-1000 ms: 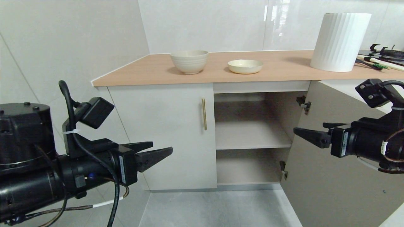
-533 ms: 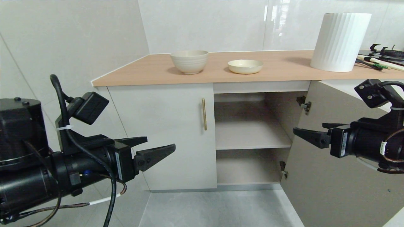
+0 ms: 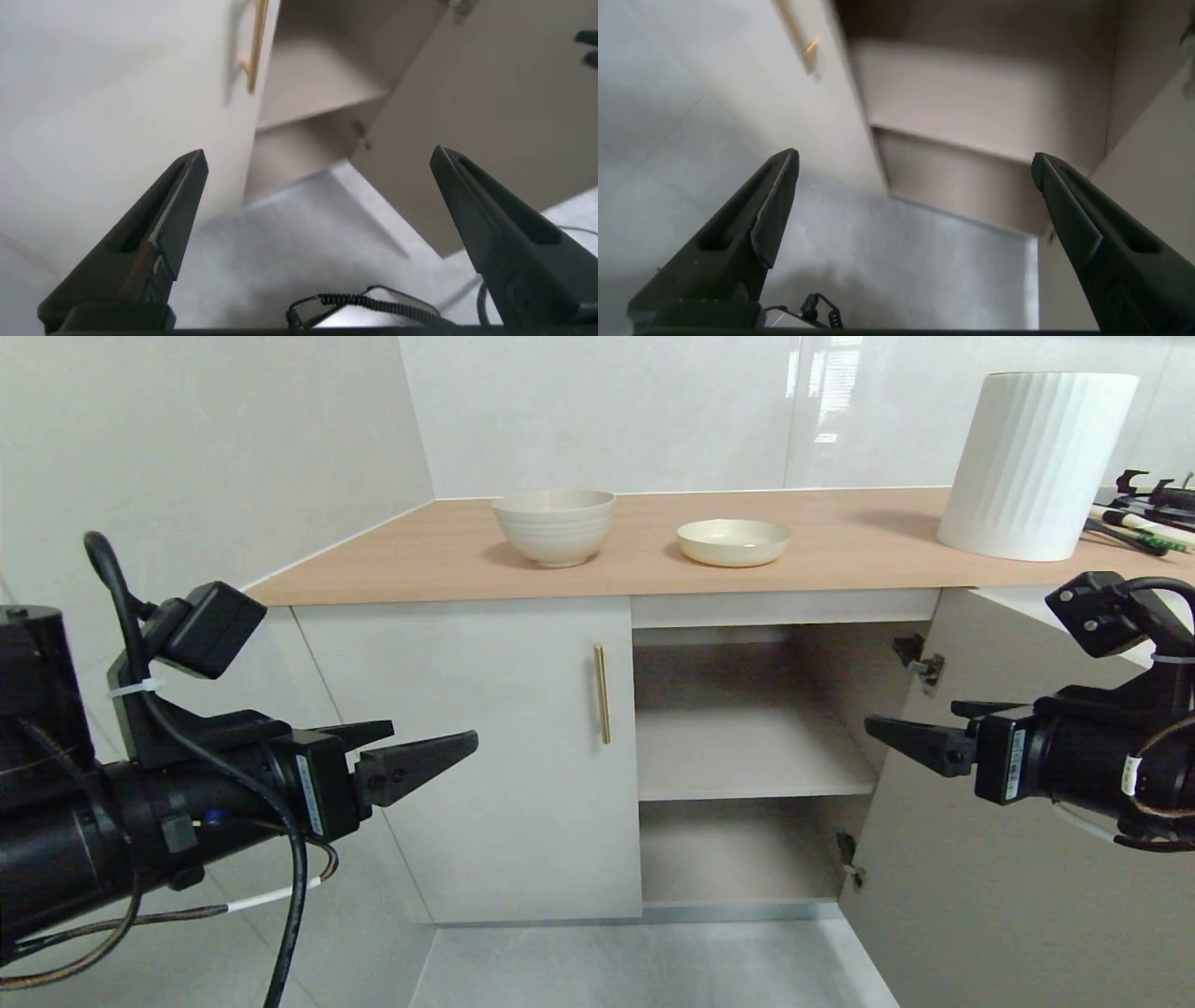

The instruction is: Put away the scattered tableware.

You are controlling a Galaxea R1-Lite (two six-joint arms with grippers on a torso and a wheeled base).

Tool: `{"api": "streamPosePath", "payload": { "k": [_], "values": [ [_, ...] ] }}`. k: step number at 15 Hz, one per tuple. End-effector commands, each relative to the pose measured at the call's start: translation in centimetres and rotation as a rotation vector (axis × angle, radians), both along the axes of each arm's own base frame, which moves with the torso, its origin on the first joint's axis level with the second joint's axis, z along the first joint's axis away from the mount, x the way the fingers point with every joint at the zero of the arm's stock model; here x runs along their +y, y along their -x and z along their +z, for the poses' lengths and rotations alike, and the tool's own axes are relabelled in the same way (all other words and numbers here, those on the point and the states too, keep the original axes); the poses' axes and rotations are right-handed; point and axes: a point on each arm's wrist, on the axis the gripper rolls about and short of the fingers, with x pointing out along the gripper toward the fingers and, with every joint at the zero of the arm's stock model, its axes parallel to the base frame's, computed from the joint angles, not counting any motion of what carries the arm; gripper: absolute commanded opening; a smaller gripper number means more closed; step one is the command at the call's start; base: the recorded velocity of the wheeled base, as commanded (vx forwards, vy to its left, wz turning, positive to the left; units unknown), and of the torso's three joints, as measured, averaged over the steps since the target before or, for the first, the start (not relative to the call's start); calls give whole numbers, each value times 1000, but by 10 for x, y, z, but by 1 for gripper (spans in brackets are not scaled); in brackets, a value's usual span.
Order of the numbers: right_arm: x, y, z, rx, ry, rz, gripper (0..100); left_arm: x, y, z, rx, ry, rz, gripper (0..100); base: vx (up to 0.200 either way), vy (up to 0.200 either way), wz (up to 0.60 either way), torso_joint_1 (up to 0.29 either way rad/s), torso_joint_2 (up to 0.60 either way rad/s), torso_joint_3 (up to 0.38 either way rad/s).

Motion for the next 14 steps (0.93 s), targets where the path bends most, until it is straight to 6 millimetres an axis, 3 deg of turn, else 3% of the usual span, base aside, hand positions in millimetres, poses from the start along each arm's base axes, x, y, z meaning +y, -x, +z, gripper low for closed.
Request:
{"api": "streamPosePath", "payload": {
  "k": [1, 9, 14],
  "values": [
    [0, 0, 0, 0, -1, 2, 100, 1, -1, 0, 0, 0, 4, 100, 200, 0, 0, -2, -2, 7],
    [0, 2, -1, 1, -3, 11, 100, 2, -2, -1, 3, 0, 12, 100, 200, 0, 0, 2, 1, 4],
    [-1, 1, -4, -4, -6, 7, 100, 2, -1, 1, -4, 2, 12, 100, 0, 0, 0, 0, 0, 0]
  ]
}}
